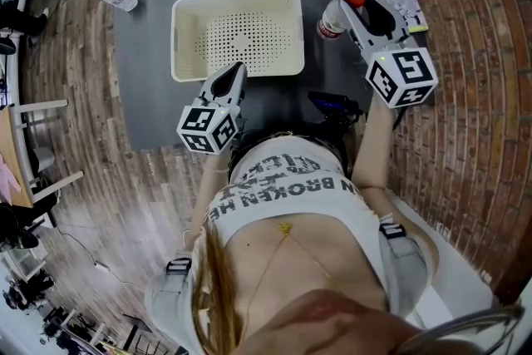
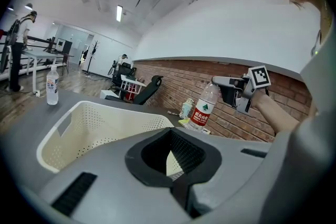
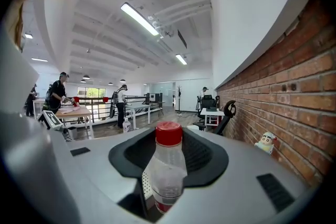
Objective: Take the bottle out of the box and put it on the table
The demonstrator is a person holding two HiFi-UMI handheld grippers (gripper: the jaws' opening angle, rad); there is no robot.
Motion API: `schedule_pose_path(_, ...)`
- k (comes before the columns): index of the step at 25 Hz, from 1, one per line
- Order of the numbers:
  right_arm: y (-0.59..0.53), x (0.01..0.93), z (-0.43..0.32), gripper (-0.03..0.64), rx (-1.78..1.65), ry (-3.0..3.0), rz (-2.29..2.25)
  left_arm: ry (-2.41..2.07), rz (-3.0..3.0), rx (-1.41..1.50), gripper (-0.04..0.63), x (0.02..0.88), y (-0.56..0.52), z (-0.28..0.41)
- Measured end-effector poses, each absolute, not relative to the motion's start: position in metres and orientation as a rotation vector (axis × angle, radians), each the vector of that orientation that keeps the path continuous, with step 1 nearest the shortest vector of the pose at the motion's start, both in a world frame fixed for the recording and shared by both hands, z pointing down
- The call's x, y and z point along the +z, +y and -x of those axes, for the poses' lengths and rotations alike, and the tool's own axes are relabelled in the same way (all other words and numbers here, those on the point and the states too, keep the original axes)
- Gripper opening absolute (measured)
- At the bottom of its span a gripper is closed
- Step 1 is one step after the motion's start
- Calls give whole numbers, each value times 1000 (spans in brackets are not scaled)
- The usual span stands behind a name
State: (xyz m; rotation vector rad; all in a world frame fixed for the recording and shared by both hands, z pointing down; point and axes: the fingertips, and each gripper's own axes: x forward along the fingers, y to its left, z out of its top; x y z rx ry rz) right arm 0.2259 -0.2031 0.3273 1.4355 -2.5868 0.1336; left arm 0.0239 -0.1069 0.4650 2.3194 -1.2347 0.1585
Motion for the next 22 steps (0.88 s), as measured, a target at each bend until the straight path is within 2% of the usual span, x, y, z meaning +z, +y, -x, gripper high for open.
schedule_pose_path(22,-214,331,-243,150,132,-2643,-1347,-1336,-2296,124,5,456,-110,-49)
